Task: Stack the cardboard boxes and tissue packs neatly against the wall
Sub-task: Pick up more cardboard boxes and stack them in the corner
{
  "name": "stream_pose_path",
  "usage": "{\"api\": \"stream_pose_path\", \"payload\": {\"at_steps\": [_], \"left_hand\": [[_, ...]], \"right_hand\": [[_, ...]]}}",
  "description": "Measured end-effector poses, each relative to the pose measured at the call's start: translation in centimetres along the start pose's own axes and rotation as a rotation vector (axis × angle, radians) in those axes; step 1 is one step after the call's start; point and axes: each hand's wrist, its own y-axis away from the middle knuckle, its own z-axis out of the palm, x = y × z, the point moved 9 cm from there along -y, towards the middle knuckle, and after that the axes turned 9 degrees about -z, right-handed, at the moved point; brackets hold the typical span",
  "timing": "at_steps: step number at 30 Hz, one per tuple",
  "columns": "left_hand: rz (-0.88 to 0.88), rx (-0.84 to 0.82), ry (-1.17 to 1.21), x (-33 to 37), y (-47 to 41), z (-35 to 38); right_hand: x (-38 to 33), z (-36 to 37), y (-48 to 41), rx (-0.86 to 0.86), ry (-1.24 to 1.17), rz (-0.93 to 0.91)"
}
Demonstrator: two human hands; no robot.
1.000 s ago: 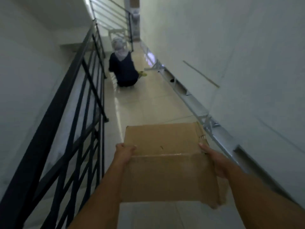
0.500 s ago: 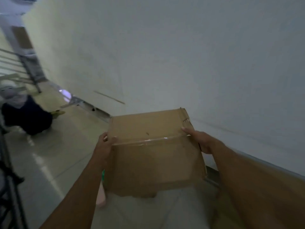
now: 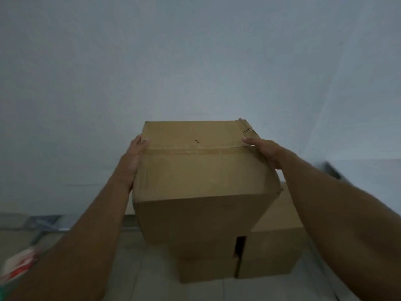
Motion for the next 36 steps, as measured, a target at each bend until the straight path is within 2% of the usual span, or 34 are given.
{"api": "stream_pose_path", "payload": {"at_steps": [4, 9, 16, 20, 25, 28, 31, 36], "left_hand": [[-0.019, -0.165, 0.033, -1.1, -4.4, 11.4], [-0.115, -0.249, 0.081, -4.5, -8.8, 21.8], [-0.256, -0.273, 0.110, -11.0, -12.6, 30.8], [-0.317, -0.181, 0.165, -14.0, -15.5, 33.1], [-0.476, 0.107, 0.321, -18.4, -18.5, 33.4], [-0.529, 0.162, 0.206, -20.0, -20.0, 33.6], [-0.600, 0.194, 0.003, -21.6, -20.7, 33.8], [-0.553, 0.235, -0.211, -21.9, -22.6, 33.7]], "right_hand": [[2.6, -10.5, 0.6, 0.174, 0.047, 0.060], [6.4, -20.7, 0.2, 0.318, 0.065, 0.188], [11.2, -27.9, -2.8, 0.364, 0.091, 0.268], [13.4, -30.9, -8.6, 0.322, 0.116, 0.290], [15.4, -32.8, -17.0, 0.235, 0.172, 0.305], [17.2, -33.0, -21.5, 0.200, 0.213, 0.293], [19.2, -31.6, -24.1, 0.115, 0.398, 0.286], [20.8, -30.7, -25.4, 0.102, 0.587, 0.268]]}}
